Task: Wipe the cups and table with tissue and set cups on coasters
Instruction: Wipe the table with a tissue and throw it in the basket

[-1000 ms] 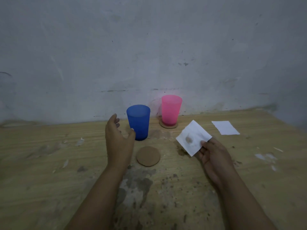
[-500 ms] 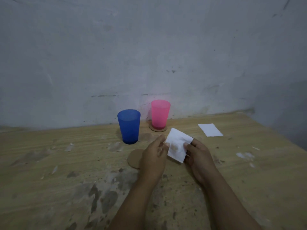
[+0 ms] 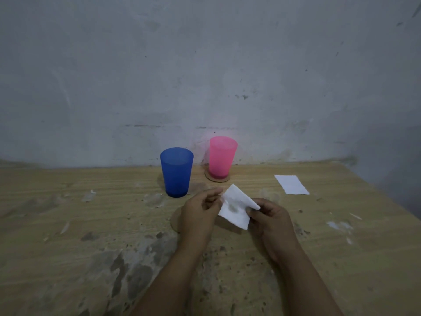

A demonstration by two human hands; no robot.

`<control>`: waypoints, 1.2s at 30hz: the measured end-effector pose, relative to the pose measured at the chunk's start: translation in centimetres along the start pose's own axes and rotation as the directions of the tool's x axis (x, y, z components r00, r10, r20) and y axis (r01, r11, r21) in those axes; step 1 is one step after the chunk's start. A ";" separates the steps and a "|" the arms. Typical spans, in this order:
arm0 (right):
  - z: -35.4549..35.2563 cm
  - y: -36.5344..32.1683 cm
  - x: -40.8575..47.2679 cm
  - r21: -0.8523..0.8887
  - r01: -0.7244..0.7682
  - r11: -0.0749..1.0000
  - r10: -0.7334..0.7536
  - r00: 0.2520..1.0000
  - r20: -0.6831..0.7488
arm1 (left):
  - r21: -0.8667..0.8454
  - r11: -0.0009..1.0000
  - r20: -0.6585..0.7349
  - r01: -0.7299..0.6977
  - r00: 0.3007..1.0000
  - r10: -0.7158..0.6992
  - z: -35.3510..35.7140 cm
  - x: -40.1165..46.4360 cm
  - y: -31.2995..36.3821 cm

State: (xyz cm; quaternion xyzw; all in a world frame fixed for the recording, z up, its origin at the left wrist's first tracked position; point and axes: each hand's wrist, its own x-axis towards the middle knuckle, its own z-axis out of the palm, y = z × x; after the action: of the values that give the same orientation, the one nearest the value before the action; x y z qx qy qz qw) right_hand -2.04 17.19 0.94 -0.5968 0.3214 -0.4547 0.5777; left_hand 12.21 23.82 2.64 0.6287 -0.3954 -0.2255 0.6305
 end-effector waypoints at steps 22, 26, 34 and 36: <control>2.3 -1.1 -1.4 -0.766 0.343 0.544 -0.489 0.871 0.043 | -0.098 0.992 -0.059 0.084 0.994 -0.090 0.7 -0.2 -0.2; 3.7 -0.8 -1.5 -0.821 0.390 0.416 -0.489 0.857 0.159 | -0.135 0.987 -0.101 0.091 0.989 -0.105 0.8 -0.5 0.0; 3.1 -1.3 -1.4 -0.761 0.451 0.465 -0.553 0.820 0.148 | -0.278 0.936 -0.046 0.215 0.971 -0.236 1.0 -0.6 0.3; 2.8 -1.5 -1.6 -0.756 0.397 0.521 -0.557 0.829 0.051 | -0.163 0.974 -0.021 0.159 0.986 -0.165 1.0 -1.2 0.1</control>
State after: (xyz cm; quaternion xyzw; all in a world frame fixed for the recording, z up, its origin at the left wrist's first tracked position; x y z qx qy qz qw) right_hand -0.34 19.96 2.41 -0.7944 0.3556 -0.4818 0.1019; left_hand 10.70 24.18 2.40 0.6097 -0.3122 -0.2965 0.6654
